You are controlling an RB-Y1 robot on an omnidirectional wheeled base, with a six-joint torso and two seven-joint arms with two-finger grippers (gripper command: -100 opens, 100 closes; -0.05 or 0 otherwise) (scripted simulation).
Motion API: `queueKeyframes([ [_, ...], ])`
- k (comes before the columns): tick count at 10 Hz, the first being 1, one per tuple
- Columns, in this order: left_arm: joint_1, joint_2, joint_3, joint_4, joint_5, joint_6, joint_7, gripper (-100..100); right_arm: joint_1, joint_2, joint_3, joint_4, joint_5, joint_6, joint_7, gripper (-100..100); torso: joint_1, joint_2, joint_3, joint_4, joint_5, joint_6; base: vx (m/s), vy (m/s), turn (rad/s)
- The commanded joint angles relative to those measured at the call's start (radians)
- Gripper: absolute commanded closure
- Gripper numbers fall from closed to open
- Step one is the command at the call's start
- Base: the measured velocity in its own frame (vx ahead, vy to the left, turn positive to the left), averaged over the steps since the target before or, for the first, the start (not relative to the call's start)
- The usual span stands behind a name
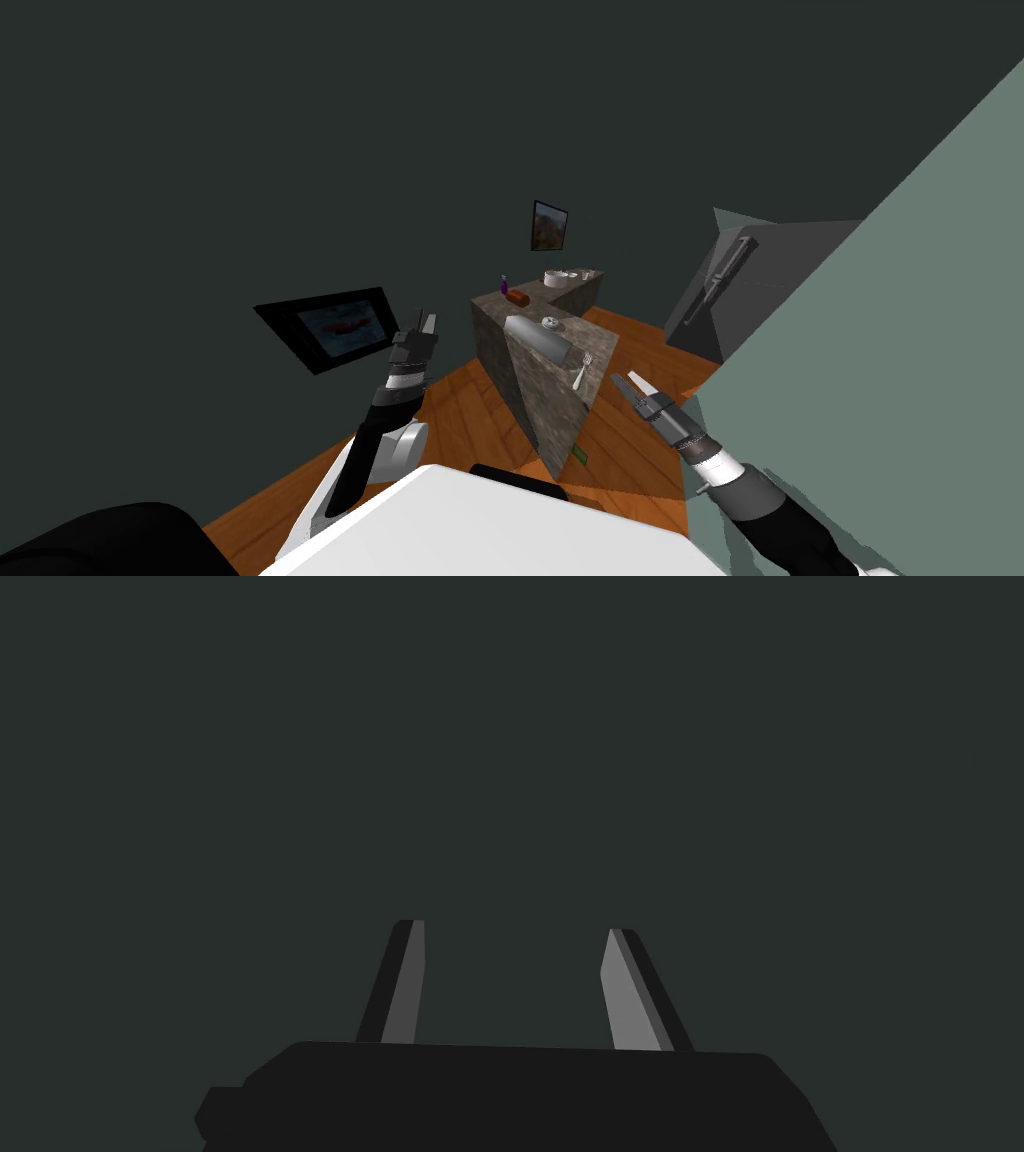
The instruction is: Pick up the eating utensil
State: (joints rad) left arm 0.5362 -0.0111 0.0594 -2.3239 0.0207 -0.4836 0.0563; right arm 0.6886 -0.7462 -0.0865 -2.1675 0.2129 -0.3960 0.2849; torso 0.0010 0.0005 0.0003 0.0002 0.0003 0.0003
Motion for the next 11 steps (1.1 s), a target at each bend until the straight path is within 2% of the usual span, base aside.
queueKeyframes([
  [1,0.0,0.0,0.0,0.0,0.0,0.0,0.0,0,0.001,-0.031,0.002,0.008,0.005,-0.003,0.005,-100,0.0,0.0,0.0,0.0,0.0,0.0,-0.003,0.008,-0.011],
  [2,0.0,0.0,0.0,0.0,0.0,0.0,0.0,0,0.025,-0.07,-0.001,0.02,0.031,0.007,0.02,-100,-0.001,0.0,0.0,0.0,0.0,0.001,-0.006,0.029,0.269],
  [4,0.0,0.0,0.0,0.0,0.0,0.0,0.0,0,0.025,-0.117,-0.001,0.02,0.031,0.007,0.02,-100,0.0,0.0,0.0,0.0,0.0,0.0,-0.004,0.014,0.061],
  [5,0.0,0.0,0.0,0.0,0.0,0.0,0.0,0,0.05,-0.154,-0.002,0.031,0.058,0.018,0.033,-100,-0.001,0.0,0.0,0.0,0.0,0.001,0.001,0.025,0.297],
  [7,0.0,0.0,0.0,0.0,0.0,0.0,0.0,0,0.05,-0.205,-0.002,0.031,0.058,0.018,0.033,-100,-0.001,-0.001,0.0,0.0,0.0,0.0,0.001,0.011,0.064],
  [8,0.0,0.0,0.0,0.0,0.0,0.0,0.0,0,0.075,-0.241,-0.002,0.042,0.086,0.03,0.045,-100,-0.001,0.0,0.0,0.0,0.0,0.001,-0.002,0.023,0.268],
  [10,0.0,0.0,0.0,0.0,0.0,0.0,0.0,0,0.075,-0.293,-0.002,0.042,0.086,0.03,0.045,-100,-0.001,0.0,0.0,0.0,0.0,0.0,0.001,0.011,0.078],
  [11,0.0,0.0,0.0,0.0,0.0,0.0,0.0,0,0.101,-0.327,0.001,0.052,0.115,0.044,0.055,-100,-0.001,0.0,0.0,0.0,0.0,0.001,0.004,0.019,0.282],
])
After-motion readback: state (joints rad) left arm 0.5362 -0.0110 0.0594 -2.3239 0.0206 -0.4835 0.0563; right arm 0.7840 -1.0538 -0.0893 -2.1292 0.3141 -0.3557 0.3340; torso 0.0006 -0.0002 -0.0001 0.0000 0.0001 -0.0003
